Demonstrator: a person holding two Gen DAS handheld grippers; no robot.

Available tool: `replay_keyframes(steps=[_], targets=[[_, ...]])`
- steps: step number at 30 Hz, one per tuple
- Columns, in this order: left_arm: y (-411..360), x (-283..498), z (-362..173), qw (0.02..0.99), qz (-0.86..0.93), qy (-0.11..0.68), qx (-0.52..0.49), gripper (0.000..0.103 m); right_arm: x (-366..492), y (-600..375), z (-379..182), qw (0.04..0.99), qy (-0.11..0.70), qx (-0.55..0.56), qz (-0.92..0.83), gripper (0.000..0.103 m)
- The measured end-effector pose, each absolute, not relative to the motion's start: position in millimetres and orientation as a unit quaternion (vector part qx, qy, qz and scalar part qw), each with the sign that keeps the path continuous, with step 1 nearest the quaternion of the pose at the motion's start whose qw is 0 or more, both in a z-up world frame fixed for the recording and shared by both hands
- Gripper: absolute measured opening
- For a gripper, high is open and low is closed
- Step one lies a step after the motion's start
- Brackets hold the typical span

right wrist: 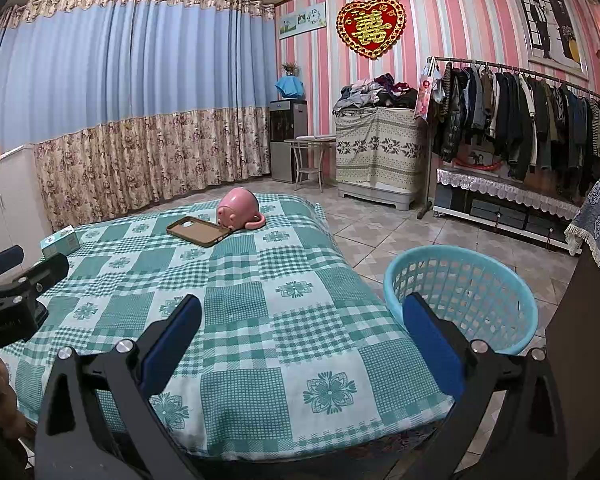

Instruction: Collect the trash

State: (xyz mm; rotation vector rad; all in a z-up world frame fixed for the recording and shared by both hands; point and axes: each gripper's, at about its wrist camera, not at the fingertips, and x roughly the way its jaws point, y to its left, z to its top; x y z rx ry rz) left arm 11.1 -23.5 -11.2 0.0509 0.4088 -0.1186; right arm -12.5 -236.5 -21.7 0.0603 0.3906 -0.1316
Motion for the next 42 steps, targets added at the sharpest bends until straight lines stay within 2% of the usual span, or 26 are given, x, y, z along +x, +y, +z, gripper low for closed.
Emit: replay_keyframes(steps=[42], targets=[[-20.0, 11.5, -9.0, 0.978, -0.058, 0.199, 0.024, 0.098, -12.5, -236.4, -20.8, 0.978, 0.194, 0.030, -0.065, 0.098]])
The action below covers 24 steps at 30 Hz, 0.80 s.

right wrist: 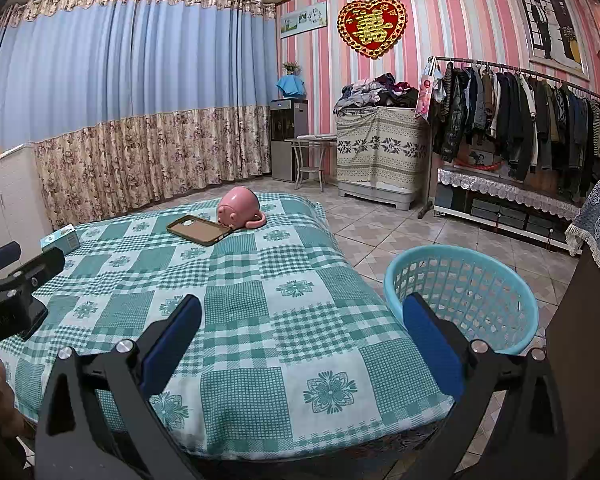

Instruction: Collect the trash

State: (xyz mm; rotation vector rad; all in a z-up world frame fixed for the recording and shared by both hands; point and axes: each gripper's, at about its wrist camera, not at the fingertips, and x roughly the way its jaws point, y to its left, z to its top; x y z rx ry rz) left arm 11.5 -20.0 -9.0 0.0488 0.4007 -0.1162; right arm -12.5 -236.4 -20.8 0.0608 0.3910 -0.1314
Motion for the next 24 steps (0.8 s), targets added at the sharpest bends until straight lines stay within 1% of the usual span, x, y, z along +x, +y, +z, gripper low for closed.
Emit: replay_keyframes(steps=[24], targets=[[-17.5, 12.5, -7.5, 0.978, -0.057, 0.197, 0.024, 0.098, -12.5, -236.5, -20.3, 0.978, 0.194, 0.030, -0.065, 0.098]])
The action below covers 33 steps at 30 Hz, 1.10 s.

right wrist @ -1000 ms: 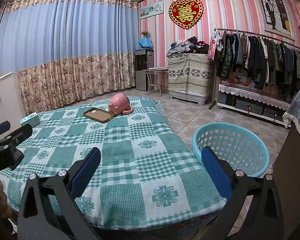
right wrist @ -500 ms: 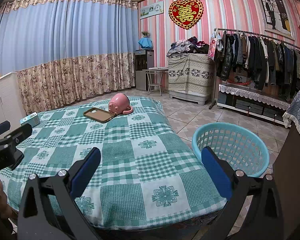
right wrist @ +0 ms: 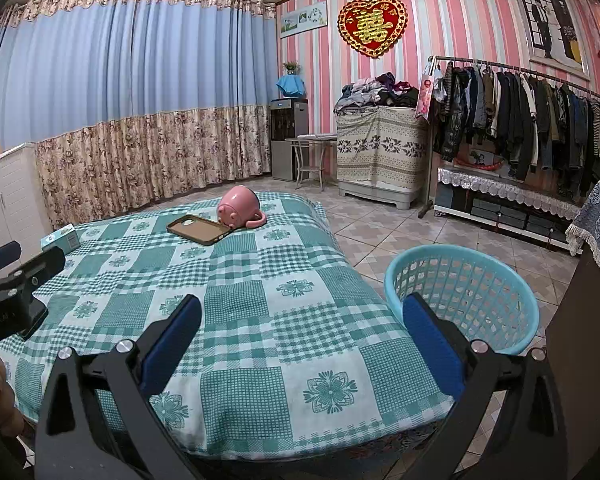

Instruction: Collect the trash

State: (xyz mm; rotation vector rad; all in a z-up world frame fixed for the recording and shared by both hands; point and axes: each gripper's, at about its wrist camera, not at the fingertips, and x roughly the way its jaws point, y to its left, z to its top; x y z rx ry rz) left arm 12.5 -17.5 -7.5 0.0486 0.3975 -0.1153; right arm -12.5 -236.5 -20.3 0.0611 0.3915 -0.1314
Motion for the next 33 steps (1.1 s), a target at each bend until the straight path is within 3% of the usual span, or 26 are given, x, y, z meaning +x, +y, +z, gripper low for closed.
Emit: replay_keyframes(steps=[33], targets=[[-16.2, 11.9, -8.8, 0.979, -0.057, 0.196, 0.025, 0.098, -12.4, -237.0, -19.4, 0.978, 0.194, 0.030, -0.065, 0.098]])
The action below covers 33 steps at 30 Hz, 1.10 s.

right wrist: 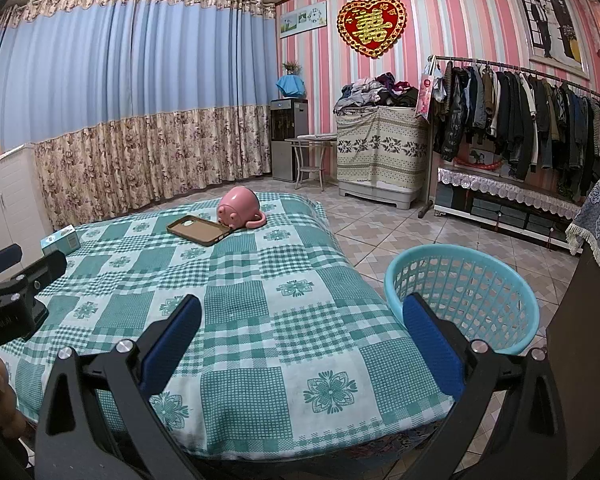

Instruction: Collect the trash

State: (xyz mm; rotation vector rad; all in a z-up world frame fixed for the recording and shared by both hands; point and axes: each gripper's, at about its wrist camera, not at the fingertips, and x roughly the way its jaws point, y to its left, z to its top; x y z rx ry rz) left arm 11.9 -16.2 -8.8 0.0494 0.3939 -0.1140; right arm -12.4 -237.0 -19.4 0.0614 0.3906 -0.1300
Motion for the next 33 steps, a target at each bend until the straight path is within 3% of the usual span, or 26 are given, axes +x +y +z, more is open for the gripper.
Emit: replay_keyframes(steps=[33], targets=[[-15.1, 11.9, -7.4, 0.979, -0.055, 0.192, 0.025, 0.098, -12.4, -237.5, -18.9, 0.978, 0.194, 0.031, -0.065, 0.098]])
